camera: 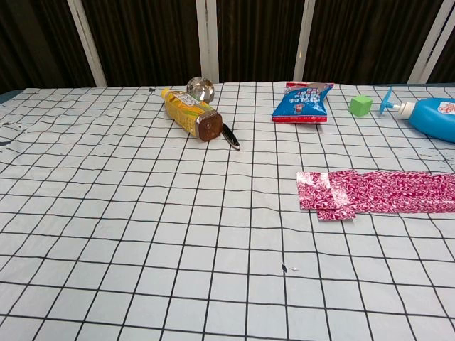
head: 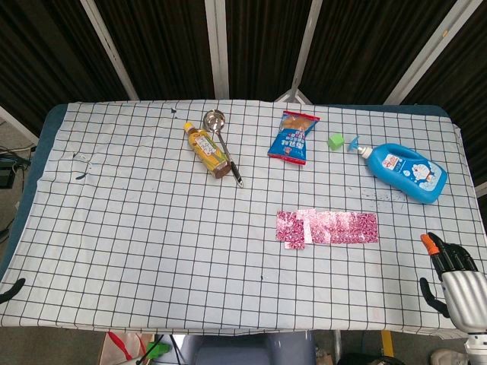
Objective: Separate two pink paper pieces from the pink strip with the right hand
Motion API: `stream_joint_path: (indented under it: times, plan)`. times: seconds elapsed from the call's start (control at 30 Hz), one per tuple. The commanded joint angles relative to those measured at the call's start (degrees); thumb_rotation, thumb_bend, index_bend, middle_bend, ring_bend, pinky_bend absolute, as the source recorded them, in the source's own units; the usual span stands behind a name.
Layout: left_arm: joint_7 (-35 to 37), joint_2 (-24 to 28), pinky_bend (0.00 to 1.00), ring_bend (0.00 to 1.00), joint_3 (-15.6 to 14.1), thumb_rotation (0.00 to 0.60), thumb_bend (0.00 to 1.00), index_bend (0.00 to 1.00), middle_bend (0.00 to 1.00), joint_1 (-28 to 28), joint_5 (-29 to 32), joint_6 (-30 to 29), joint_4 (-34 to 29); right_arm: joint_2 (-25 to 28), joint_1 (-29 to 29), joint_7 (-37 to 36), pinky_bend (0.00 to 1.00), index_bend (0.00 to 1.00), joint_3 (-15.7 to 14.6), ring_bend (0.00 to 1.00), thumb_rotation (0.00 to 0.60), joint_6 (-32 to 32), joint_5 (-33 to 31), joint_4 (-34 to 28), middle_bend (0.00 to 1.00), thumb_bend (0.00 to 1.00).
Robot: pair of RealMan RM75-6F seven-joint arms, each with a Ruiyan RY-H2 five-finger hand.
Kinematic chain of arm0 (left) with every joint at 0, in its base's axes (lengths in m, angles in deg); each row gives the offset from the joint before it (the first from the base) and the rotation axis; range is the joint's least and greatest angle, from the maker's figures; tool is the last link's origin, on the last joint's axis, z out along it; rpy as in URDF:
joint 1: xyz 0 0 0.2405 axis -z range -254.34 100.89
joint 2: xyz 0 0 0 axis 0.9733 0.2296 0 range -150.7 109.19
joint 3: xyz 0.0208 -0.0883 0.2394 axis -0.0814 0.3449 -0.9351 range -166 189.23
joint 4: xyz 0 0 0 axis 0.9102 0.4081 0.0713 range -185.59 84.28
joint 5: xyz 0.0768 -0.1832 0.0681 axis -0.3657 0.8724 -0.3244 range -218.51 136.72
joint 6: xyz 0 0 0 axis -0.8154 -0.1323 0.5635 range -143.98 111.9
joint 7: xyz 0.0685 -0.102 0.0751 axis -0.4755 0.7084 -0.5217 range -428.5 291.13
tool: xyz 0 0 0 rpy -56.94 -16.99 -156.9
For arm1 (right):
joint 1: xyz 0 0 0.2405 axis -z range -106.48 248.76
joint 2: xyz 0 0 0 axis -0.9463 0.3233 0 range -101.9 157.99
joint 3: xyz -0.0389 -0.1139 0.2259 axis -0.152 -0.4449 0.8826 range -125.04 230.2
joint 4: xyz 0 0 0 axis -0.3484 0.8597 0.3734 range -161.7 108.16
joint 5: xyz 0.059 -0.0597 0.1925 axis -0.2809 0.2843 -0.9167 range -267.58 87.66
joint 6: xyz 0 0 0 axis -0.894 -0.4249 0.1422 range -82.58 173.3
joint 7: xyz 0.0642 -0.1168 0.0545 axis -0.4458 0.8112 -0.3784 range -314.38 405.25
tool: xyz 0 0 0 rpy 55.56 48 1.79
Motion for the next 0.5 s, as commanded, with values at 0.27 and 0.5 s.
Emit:
stream_joint_path:
  times: [0.27, 0.5]
  plan:
    - [0.10, -0.02, 0.08, 0.00, -0.13, 0.600, 0.28, 0.16, 0.03, -0.26, -0.47, -0.62, -0.10, -0.71, 0.00, -0.51, 0.14, 0.00, 0.36, 0.16, 0.600, 0.14, -0.81, 0.90, 0.09, 0.49]
    - [0.05, -0.12, 0.08, 0.00, -0.06, 0.600, 0.28, 0.16, 0.03, -0.18, -0.23, -0.42, 0.02, -0.64, -0.07, -0.55, 0.14, 0.00, 0.30, 0.16, 0.600, 0.31, -0.71, 0.70, 0.09, 0.49]
